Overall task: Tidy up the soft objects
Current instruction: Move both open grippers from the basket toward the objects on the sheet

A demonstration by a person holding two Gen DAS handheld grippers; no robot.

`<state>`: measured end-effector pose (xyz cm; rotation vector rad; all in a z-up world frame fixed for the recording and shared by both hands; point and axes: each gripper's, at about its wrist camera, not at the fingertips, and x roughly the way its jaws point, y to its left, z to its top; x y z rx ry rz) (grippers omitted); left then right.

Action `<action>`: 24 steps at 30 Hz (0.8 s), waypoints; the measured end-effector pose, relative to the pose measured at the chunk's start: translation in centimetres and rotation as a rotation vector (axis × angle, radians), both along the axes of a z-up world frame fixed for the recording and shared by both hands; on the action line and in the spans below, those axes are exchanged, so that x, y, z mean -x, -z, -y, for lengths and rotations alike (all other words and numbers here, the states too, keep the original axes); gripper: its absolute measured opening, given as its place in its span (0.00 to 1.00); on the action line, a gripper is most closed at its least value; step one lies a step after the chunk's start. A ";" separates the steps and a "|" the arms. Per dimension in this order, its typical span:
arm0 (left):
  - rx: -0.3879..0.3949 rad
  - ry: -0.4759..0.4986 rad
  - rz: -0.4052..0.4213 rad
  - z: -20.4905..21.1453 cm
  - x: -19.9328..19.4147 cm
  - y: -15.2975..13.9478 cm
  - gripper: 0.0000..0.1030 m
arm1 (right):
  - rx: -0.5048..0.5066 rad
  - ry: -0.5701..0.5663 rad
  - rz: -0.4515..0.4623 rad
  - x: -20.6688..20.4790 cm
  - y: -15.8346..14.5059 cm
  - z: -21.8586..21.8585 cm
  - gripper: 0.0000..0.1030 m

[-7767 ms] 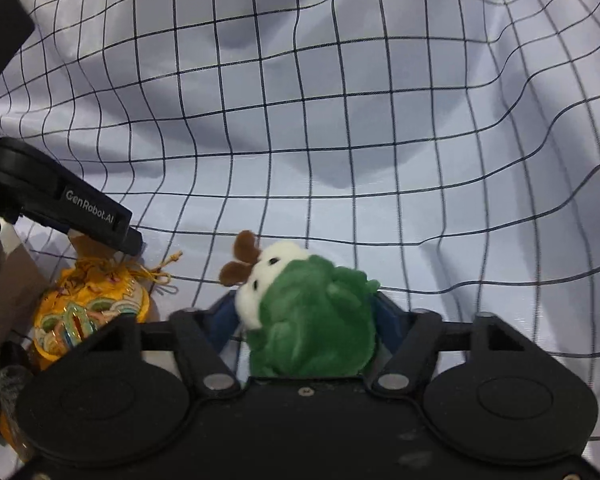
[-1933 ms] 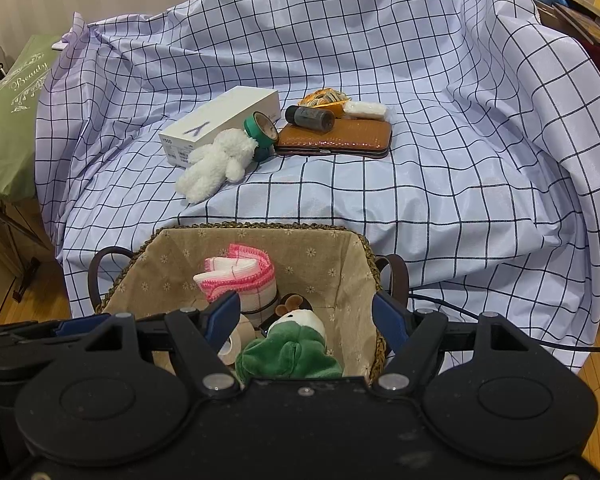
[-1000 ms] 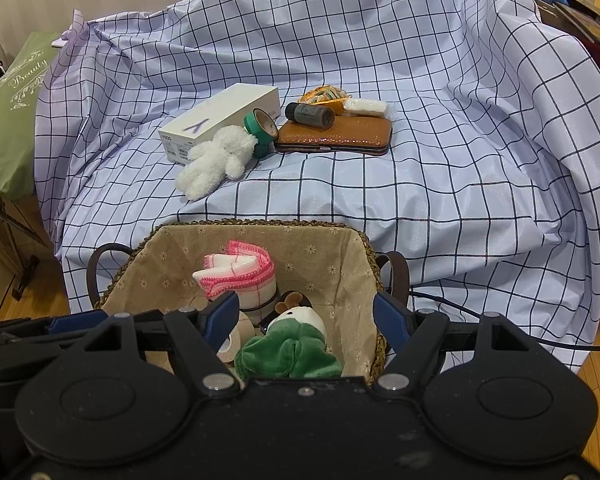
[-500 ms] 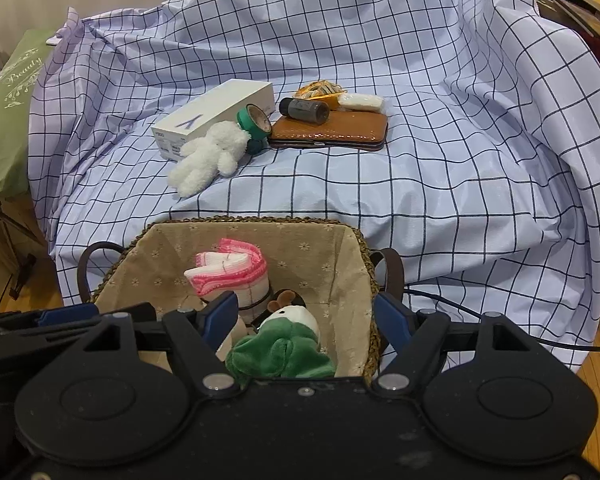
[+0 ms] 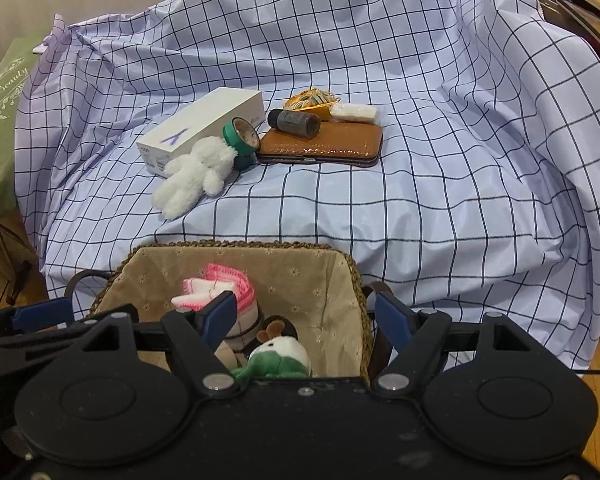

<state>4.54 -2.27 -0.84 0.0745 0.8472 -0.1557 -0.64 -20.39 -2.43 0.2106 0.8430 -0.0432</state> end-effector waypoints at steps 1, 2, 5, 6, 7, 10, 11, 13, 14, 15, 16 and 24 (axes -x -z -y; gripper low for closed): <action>-0.003 0.005 0.000 0.1 -0.2 -0.1 0.59 | 0.001 0.001 -0.003 -0.3 0.0 0.1 0.74; -0.005 0.010 0.001 0.2 -0.3 -0.2 0.59 | 0.001 0.002 -0.006 -0.6 0.0 0.1 0.74; -0.014 0.025 0.000 0.5 -1.0 -0.3 0.59 | 0.001 0.006 -0.015 -1.7 0.0 0.3 0.74; -0.016 0.029 -0.003 0.6 -1.3 -0.3 0.59 | 0.001 0.006 -0.018 -2.0 0.0 0.4 0.74; -0.016 0.033 -0.007 0.6 -1.6 -0.2 0.59 | 0.002 0.008 -0.021 -2.4 0.0 0.5 0.74; -0.010 0.039 -0.026 0.8 -2.5 -0.1 0.59 | 0.002 0.014 -0.028 -3.6 0.0 0.8 0.74; -0.007 0.040 -0.030 0.8 -2.9 0.0 0.59 | 0.002 0.015 -0.029 -4.1 0.0 0.9 0.74; -0.006 0.041 -0.037 0.8 -3.6 0.1 0.59 | 0.008 0.018 -0.030 -5.0 -0.1 1.1 0.74; -0.006 0.041 -0.040 0.8 -4.0 0.1 0.59 | 0.011 0.020 -0.030 -5.5 -0.1 1.1 0.74; -0.005 0.041 -0.043 0.8 -4.4 0.2 0.60 | 0.013 0.020 -0.032 -6.0 -0.1 1.2 0.74; -0.004 0.040 -0.046 0.8 -4.9 0.2 0.60 | 0.014 0.020 -0.032 -6.5 -0.1 1.3 0.74; -0.008 0.023 -0.054 0.6 -9.1 0.8 0.60 | 0.028 0.012 -0.034 -10.8 0.0 1.1 0.75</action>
